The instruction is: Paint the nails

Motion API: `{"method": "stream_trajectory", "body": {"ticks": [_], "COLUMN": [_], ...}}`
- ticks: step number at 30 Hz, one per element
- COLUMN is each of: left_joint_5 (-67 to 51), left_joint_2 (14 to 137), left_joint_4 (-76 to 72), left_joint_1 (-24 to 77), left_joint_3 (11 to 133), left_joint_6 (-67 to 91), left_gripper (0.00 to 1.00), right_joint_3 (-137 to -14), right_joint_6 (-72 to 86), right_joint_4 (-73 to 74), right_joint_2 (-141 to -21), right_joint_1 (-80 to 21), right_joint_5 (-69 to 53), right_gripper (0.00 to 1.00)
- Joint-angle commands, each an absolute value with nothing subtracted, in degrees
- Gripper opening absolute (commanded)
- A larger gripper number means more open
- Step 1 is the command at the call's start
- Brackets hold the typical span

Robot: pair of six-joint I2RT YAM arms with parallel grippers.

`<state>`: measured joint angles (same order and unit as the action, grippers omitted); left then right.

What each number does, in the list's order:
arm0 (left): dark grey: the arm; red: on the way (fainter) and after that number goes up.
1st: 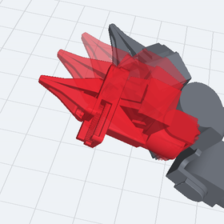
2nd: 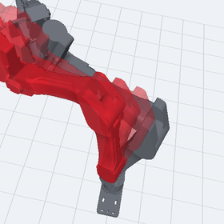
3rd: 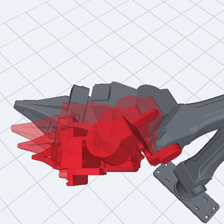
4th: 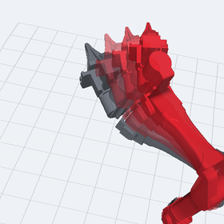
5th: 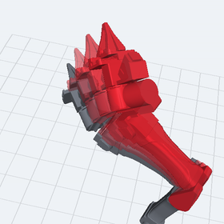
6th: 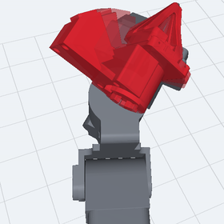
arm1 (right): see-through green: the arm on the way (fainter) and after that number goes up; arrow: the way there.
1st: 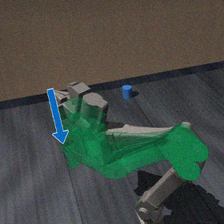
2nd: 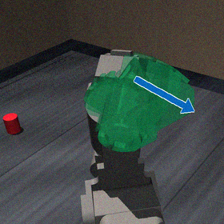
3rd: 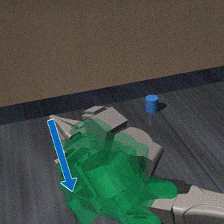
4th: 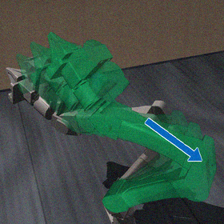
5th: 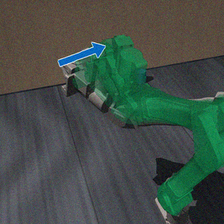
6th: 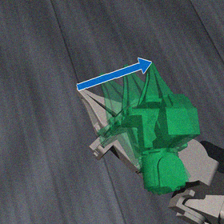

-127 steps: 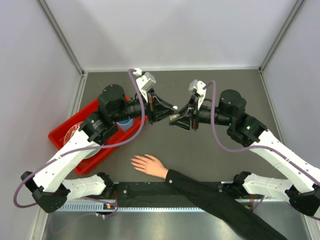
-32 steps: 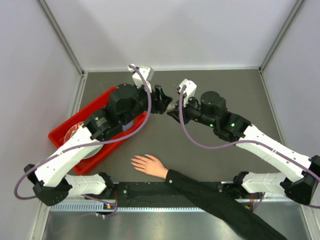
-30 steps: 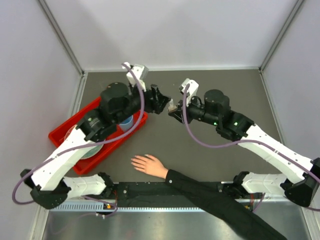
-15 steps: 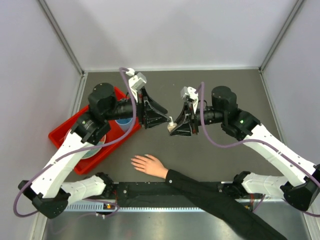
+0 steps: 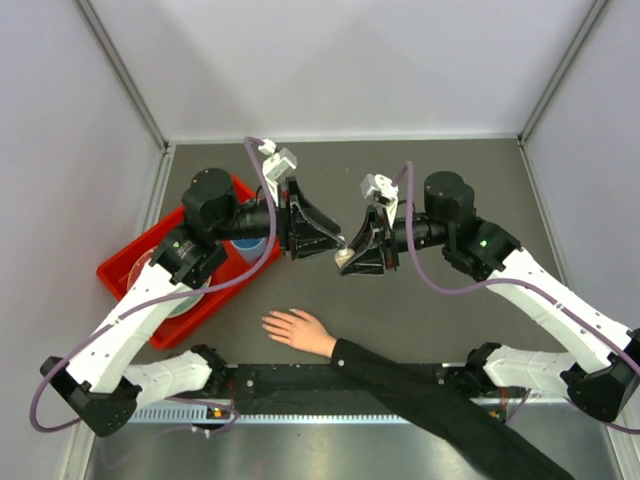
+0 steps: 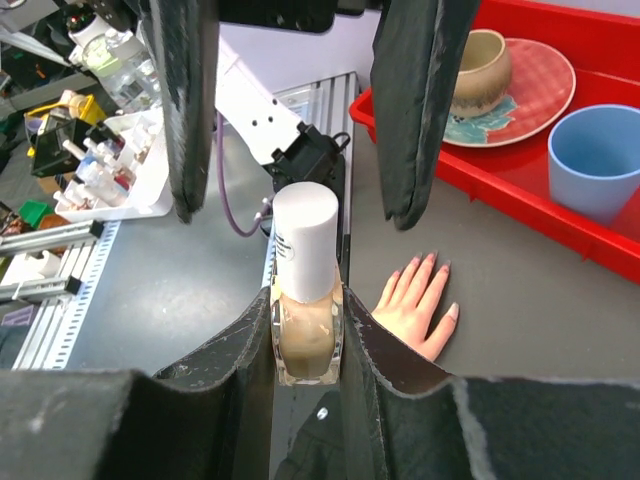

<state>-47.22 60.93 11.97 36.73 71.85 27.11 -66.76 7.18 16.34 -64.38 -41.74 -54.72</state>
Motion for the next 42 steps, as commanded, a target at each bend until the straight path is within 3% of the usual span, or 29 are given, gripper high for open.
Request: {"method": "stream_trajectory", "body": {"ticks": [1,5,11,14,17,18,21,24,28,30,32,33,35,37,42], "left_joint_5": [-49.5,-50.0,-47.3,-39.2,-24.2,-8.4,15.5,21.4,22.4,21.9,17.2,14.0,2.4,-6.4,-20.5], "left_joint_2": [61.5,62.2,63.8,64.5,64.3,64.2,63.9,65.8,69.2,69.0,66.8,65.8,62.9,60.8,54.2], "left_joint_4": [9.2,10.5,14.8,18.9,24.1,25.2,22.1,18.5,21.9,22.9,22.2,21.8,20.7,20.4,18.5], "left_joint_1": [36.6,36.6,36.7,37.2,39.0,40.2,47.4,50.5,50.5,50.5,49.8,49.2,46.2,42.5,38.9], "left_joint_3": [71.8,72.4,75.4,77.3,79.3,80.1,78.0,77.7,82.9,83.8,82.7,82.1,81.3,80.9,76.8], "left_joint_6": [27.5,26.8,24.8,22.9,22.8,24.9,26.5,26.7,27.0,27.2,27.0,26.5,25.5,24.5,22.9], "left_gripper": [0.54,0.49,0.24,0.01,0.0,0.0,0.0,0.0,0.0,0.11,0.33,0.51,0.59,0.99,0.99], "right_joint_3": [-67.3,-67.9,-68.6,-68.6,-69.1,-69.0,-68.8,-70.0,-70.1,-69.5,-68.2,-67.7,-65.9,-65.6,-65.0], "right_joint_6": [9.0,9.2,9.1,9.8,9.4,9.5,10.5,10.5,8.8,7.6,6.9,6.9,6.9,6.2,10.6], "right_joint_4": [10.9,10.6,11.1,10.6,13.0,13.2,12.3,12.5,12.6,11.5,10.7,10.1,9.6,11.3,11.5], "right_joint_2": [-64.3,-64.8,-64.6,-64.2,-63.7,-63.7,-64.8,-67.1,-67.7,-67.0,-66.4,-66.0,-64.9,-63.9,-62.9], "right_joint_1": [-41.4,-41.4,-41.4,-41.5,-44.6,-47.4,-52.6,-54.1,-54.1,-53.8,-51.3,-49.8,-47.0,-45.8,-41.6], "right_joint_5": [-56.2,-55.5,-49.4,-42.2,-24.2,-13.7,3.2,11.1,12.1,7.0,0.7,-10.7,-18.5,-26.6,-43.0], "right_gripper": [0.0,0.0,0.0,0.0,0.0,0.0,0.0,0.0,0.0,0.0,0.0,0.0,0.0,0.0,0.0]}}
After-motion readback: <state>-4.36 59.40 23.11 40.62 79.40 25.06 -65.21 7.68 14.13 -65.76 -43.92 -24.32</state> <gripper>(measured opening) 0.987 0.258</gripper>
